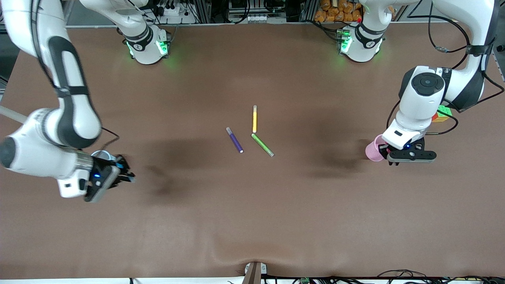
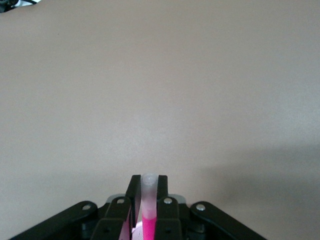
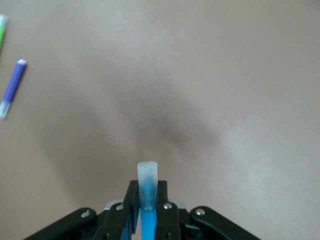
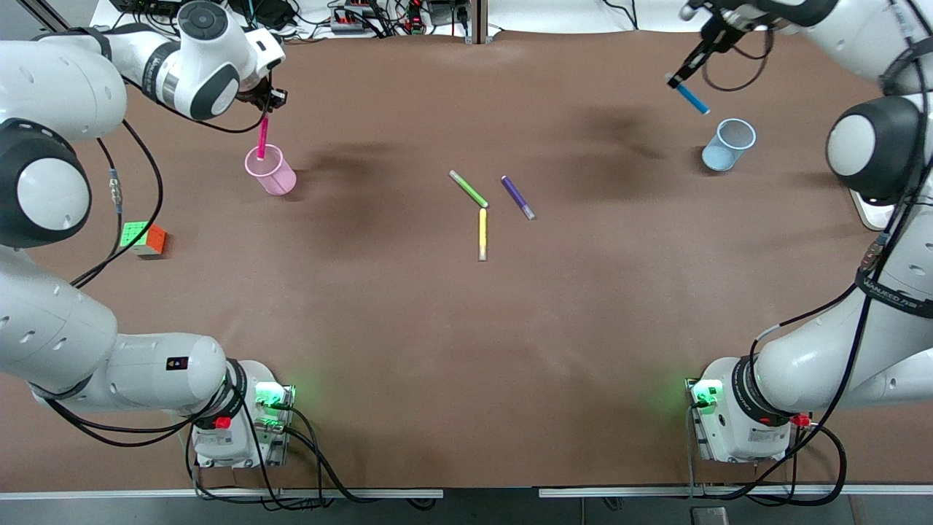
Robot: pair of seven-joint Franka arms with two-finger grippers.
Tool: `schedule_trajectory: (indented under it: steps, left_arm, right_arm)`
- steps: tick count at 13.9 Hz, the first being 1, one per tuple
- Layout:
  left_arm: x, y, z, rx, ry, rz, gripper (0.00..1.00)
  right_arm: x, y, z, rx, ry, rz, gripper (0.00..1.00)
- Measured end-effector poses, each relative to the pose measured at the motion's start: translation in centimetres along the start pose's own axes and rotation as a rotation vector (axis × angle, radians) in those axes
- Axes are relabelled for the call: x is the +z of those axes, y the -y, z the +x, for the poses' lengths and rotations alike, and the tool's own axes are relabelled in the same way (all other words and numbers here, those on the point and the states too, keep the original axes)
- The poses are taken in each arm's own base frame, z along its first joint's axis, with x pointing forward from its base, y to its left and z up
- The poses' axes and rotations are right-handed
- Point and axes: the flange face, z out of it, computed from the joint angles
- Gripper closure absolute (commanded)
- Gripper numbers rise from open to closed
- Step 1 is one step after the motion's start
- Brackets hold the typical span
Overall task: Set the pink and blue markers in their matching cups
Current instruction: 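Carry the pink marker over the pink cup while the right gripper carries blue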
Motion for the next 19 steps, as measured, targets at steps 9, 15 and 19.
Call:
schedule_trajectory:
  steps: [9, 15, 19]
  left_arm:
    - [1.7, 0.0, -2.7, -0.023, -0.013, -0.024, 0.01]
    - [0.9, 0.1, -1.3, -0.039, -0.03, -0.016, 0.0]
    - [-1.3, 0.1, 1.7, -0.039, -0.043, 0.014, 0.0]
  right_arm:
    - [-3.7, -2.9, -9.6, -0.314, -0.305, 0.194, 1.0]
    - [-0.6, -3.9, -14.9, -0.374, -0.369, 0.281, 1.0]
    - [0.5, -4.8, -16.8, -0.383, -0.384, 0.281, 0.0]
